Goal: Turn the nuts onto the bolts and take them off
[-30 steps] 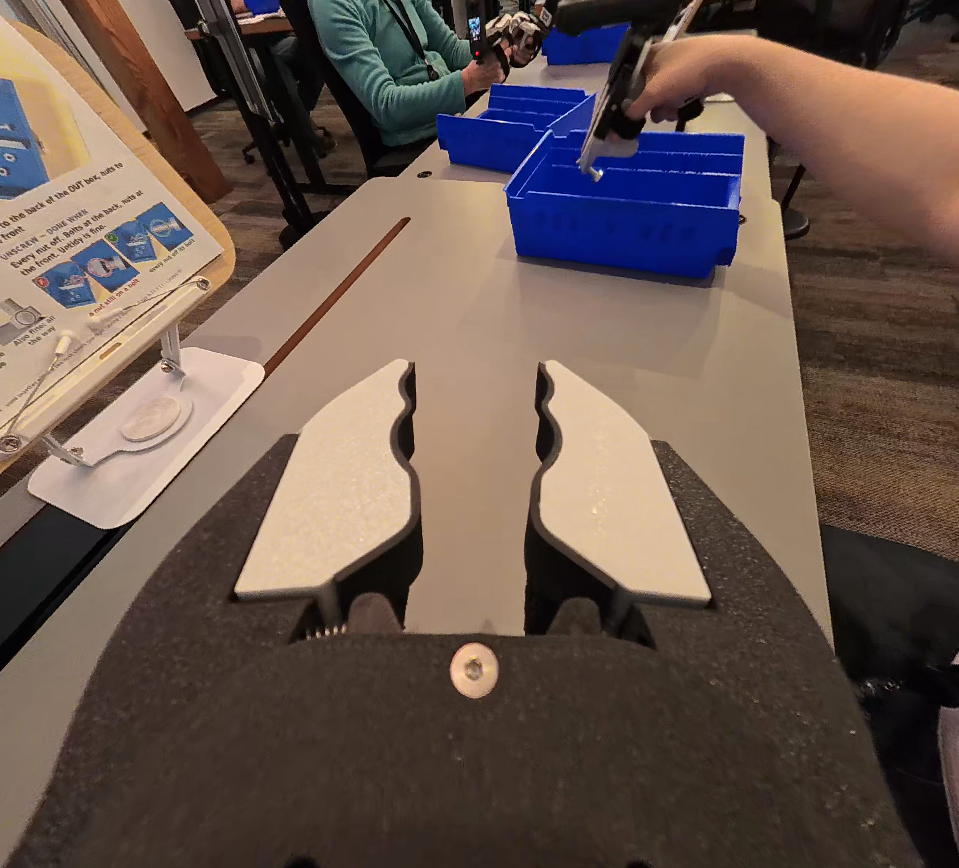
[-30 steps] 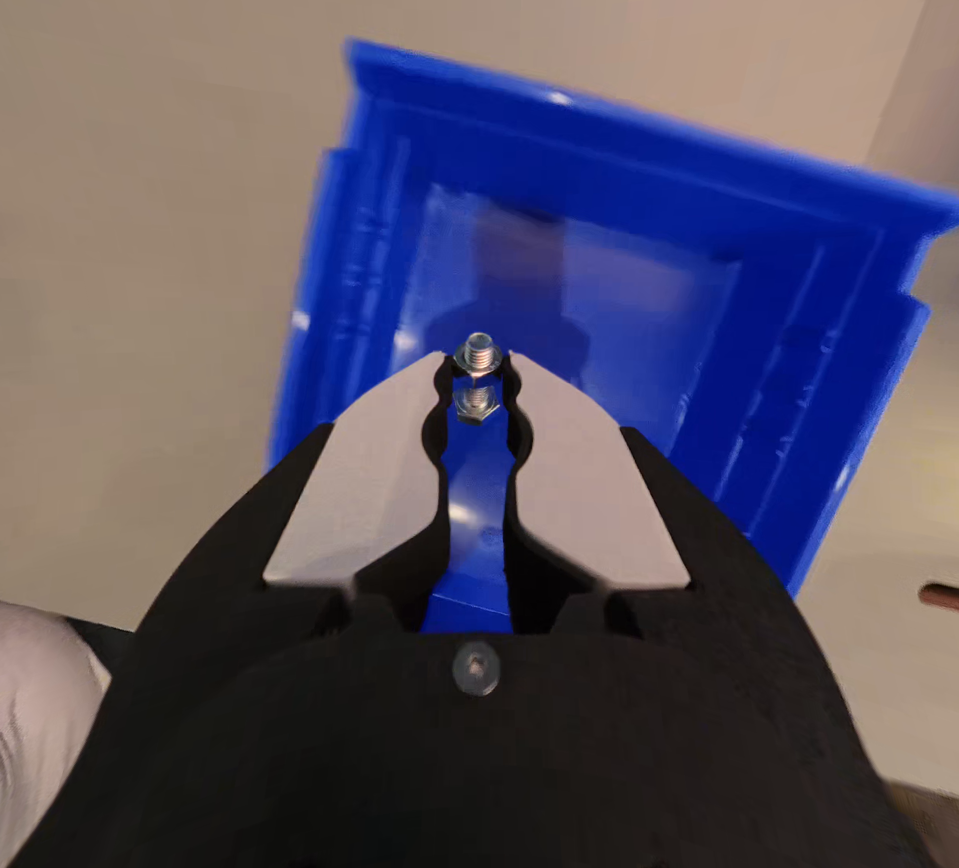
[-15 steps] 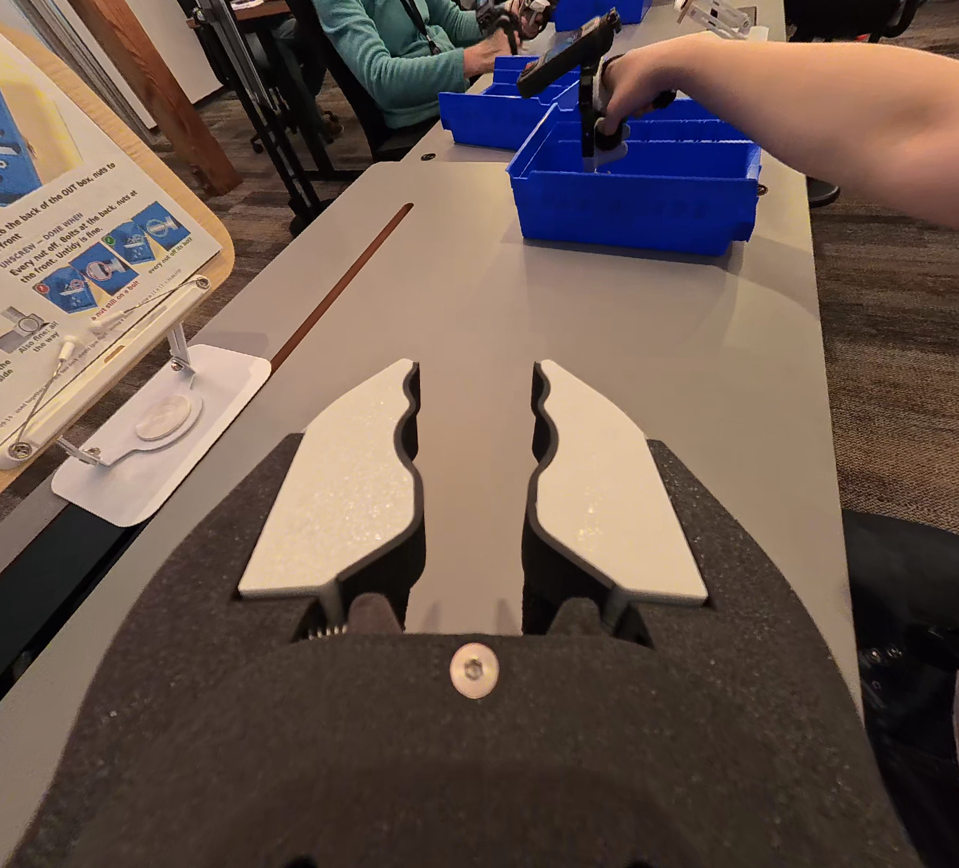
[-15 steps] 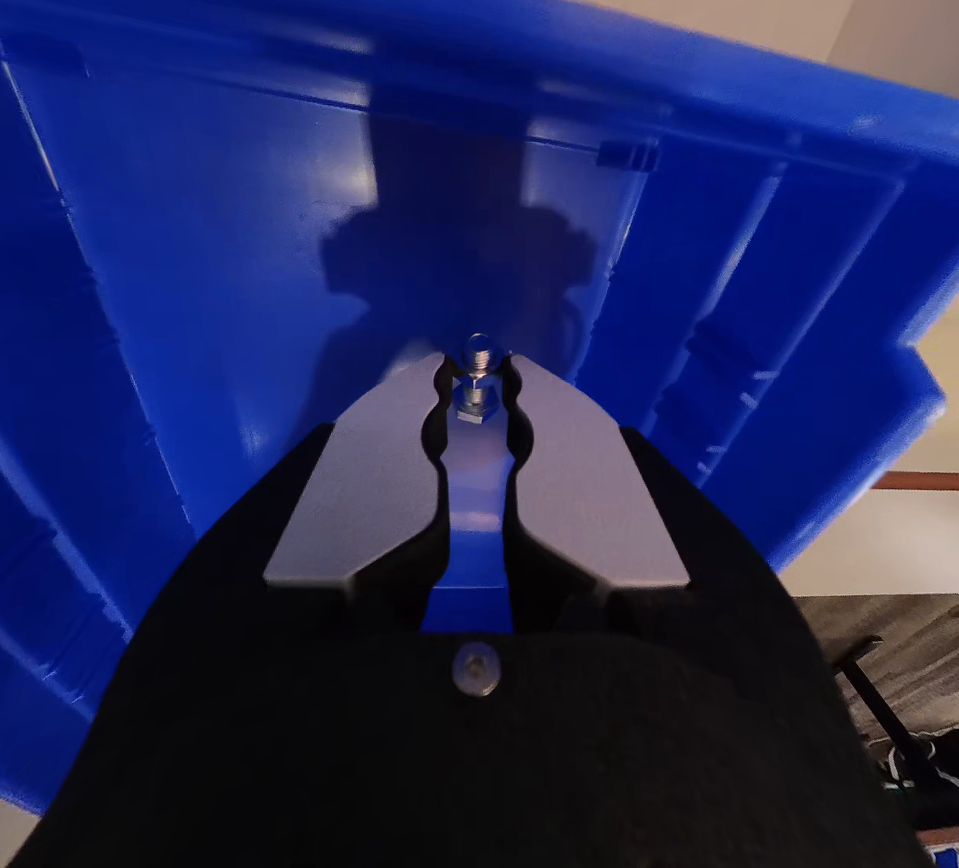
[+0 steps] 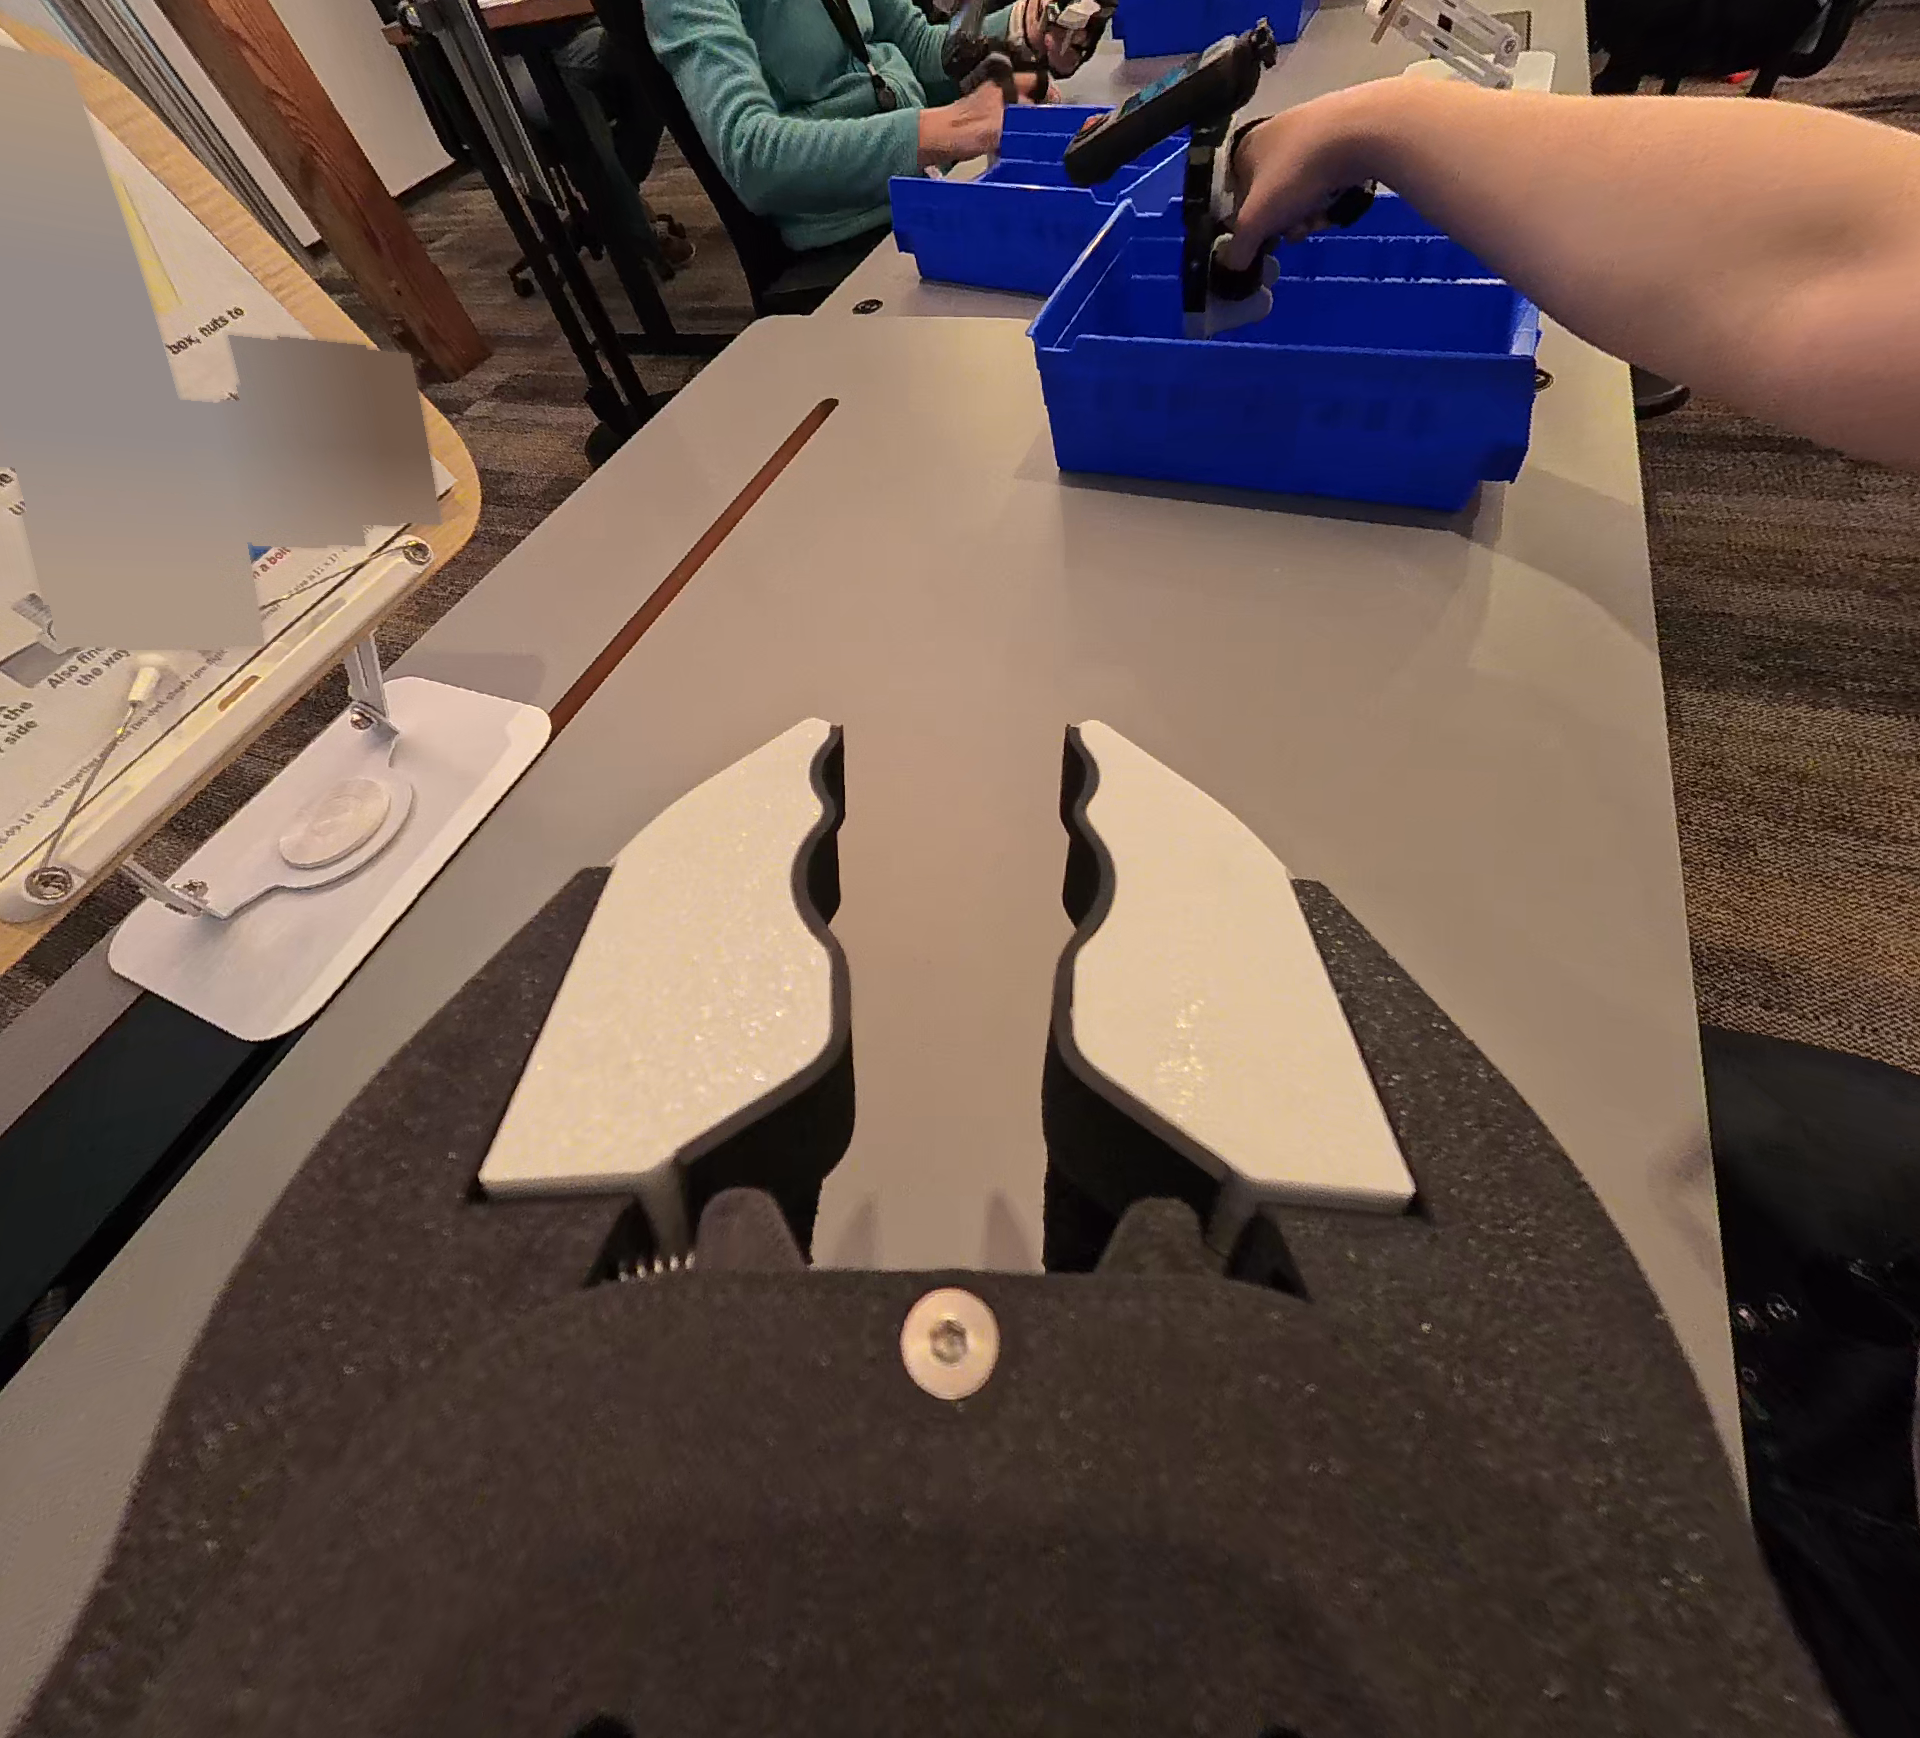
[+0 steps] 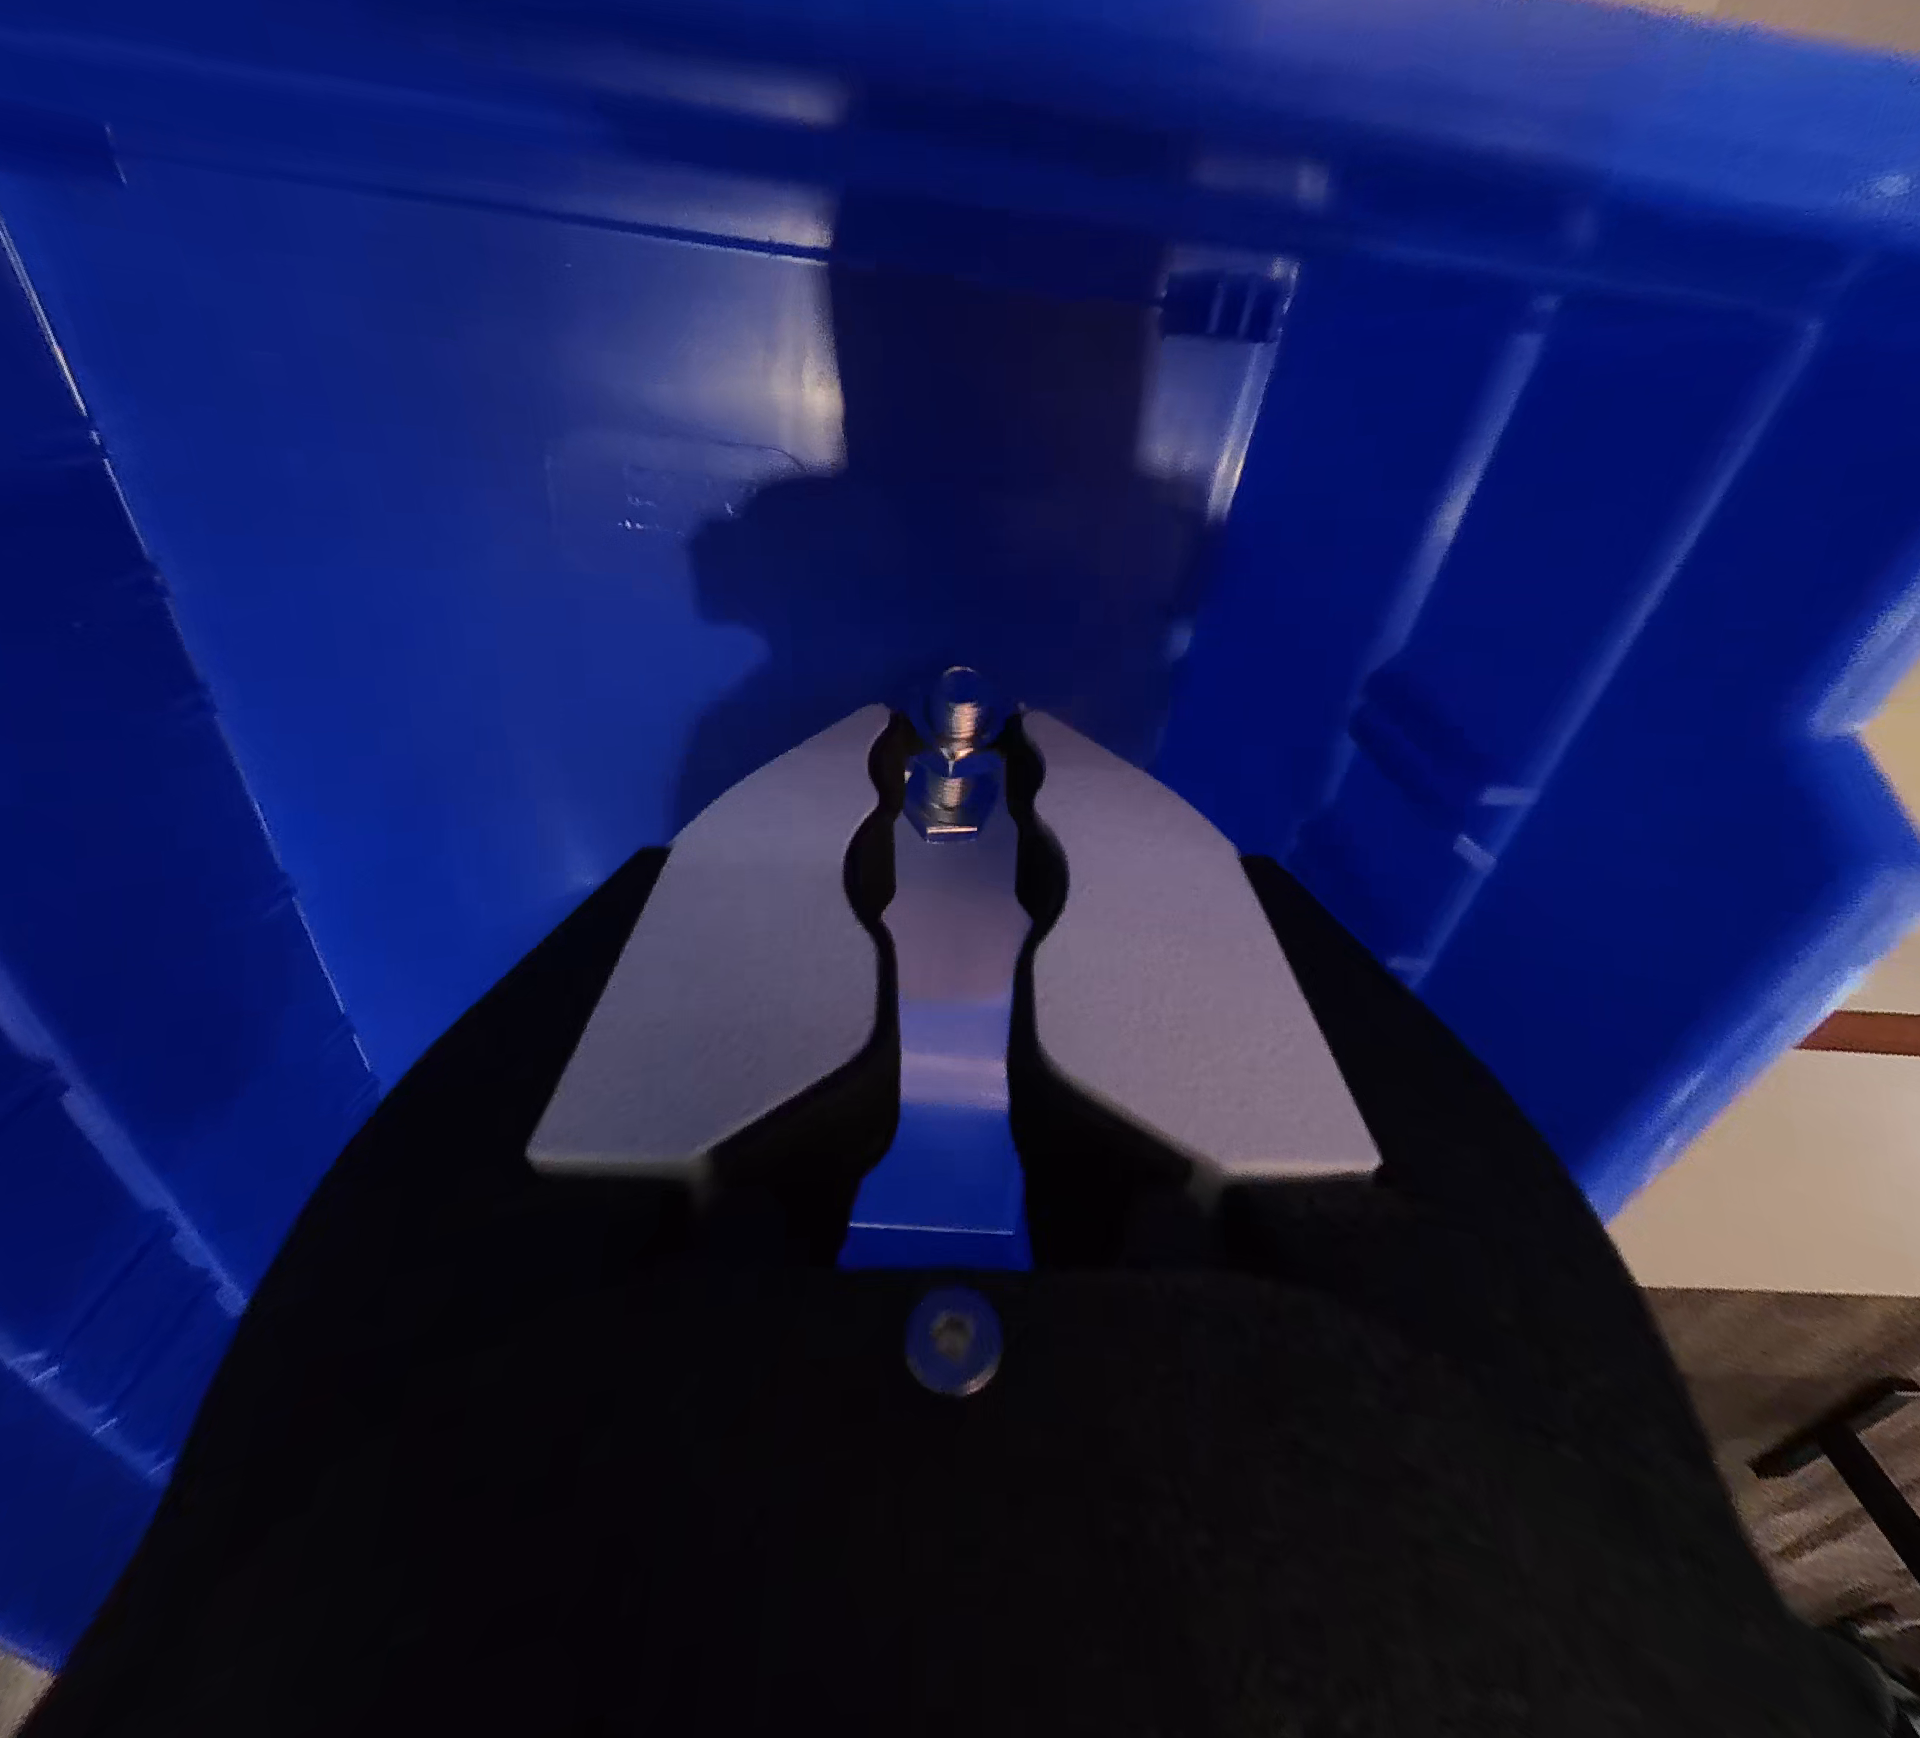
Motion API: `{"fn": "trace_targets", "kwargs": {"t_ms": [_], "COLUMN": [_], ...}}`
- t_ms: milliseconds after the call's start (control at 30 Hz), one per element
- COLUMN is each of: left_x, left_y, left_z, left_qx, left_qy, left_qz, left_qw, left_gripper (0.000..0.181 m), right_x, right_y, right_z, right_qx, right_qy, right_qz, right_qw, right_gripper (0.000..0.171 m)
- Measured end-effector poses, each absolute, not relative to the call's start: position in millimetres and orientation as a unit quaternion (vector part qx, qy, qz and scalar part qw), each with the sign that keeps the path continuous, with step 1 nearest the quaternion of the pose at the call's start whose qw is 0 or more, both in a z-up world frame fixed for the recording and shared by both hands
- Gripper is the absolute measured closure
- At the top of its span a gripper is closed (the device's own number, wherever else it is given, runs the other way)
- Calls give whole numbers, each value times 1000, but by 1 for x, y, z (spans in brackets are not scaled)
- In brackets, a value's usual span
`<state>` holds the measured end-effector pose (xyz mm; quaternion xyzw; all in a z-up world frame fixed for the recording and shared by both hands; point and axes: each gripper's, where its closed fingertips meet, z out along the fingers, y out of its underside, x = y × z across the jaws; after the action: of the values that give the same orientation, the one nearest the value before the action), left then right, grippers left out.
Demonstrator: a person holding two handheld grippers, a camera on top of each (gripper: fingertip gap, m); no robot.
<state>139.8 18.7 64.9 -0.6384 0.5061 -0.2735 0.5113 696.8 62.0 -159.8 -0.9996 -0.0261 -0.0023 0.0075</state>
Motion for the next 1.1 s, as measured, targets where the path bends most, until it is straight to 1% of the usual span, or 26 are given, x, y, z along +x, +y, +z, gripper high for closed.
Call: {"fn": "trace_targets", "kwargs": {"t_ms": [267, 433, 567, 700, 867, 1000, 1100], "left_x": [135, 129, 124, 115, 97, 89, 85], "left_y": [18, 15, 10, 7, 9, 11, 12], "left_z": [73, 82, 92, 104, 123, 125, 123], "left_qx": [-634, -626, -617, -607, -605, -612, -627], "left_qy": [500, 494, 491, 482, 446, 430, 416], "left_qz": [-278, -283, -290, -291, -296, -291, -277], "left_qw": [521, 533, 543, 561, 590, 596, 598], "left_gripper": [143, 143, 143, 143, 144, 144, 144], "right_x": [697, 695, 686, 665, 587, 482, 394], "right_y": [64, 70, 68, 62, 60, 59, 54], "right_z": [-162, -150, -116, -57, 24, 73, 93], "right_qx": [-999, -997, -992, -980, -940, -875, -817], "right_qy": [-35, -36, -53, -81, -163, -264, -344], "right_qz": [-4, 2, 7, 0, 25, 93, 146], "right_qw": [20, 62, 112, 182, 299, 395, 439], "right_gripper": [154, 153, 152, 152, 152, 152, 151]}}
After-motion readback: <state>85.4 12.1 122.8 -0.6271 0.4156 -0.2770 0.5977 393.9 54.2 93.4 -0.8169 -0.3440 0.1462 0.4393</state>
